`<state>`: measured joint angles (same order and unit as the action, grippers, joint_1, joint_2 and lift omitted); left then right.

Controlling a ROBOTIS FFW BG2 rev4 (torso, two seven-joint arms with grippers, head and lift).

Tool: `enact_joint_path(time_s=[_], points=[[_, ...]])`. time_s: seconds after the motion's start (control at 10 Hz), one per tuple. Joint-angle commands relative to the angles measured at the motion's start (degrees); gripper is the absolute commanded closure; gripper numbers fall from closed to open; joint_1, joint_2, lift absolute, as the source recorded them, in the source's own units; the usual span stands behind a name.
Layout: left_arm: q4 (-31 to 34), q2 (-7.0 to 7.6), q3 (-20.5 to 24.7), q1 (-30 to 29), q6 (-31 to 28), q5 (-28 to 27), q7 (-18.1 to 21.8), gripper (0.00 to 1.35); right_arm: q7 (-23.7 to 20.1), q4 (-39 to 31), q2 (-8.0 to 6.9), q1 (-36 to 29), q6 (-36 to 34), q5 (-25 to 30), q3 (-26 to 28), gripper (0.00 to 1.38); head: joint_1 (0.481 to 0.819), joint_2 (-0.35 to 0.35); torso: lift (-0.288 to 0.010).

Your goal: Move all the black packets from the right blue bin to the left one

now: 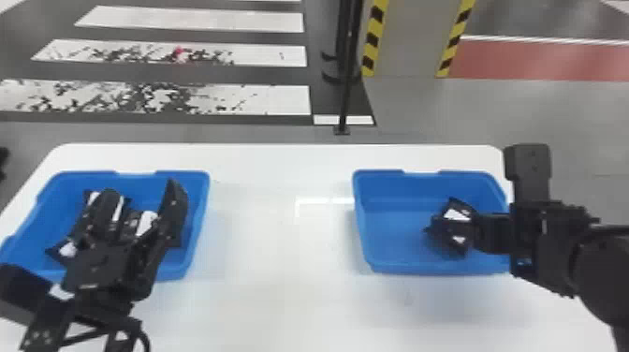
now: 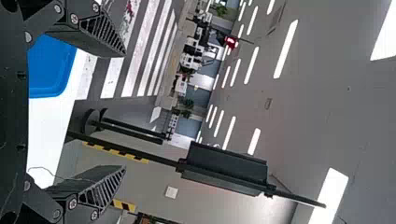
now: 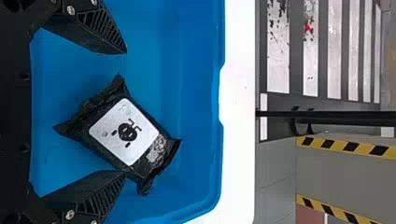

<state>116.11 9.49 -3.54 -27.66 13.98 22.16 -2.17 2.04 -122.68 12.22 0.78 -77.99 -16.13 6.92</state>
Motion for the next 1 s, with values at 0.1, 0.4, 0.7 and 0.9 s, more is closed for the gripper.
enact_joint_path(time_s=[0.1,0.4,0.7,0.9], points=[[0.0,0.09,-0.2,0.0,-0.2,0.0,0.1,0.21,1.3,4.8,-0.09,1.1,-0.1,-1.5,0.3,0.11,0.695,-0.075,-0.168],[-0.2,0.27,-0.8,0.0,-0.2,0.4,0.3,0.21,1.8,12.1,-0.18,4.3,4.0,-2.2,0.3,0.11,0.695,-0.086,-0.168],[-0.3,0.36,-0.9,-0.2,-0.1,1.0,0.6,0.21,3.4,16.2,-0.26,5.3,6.6,-4.1,0.3,0.12,0.695,-0.097,-0.168],[-0.7,0.36,-1.0,-0.2,-0.2,1.8,0.8,0.21,4.7,17.4,-0.35,5.6,6.6,-5.4,0.3,0.12,0.695,-0.097,-0.168]])
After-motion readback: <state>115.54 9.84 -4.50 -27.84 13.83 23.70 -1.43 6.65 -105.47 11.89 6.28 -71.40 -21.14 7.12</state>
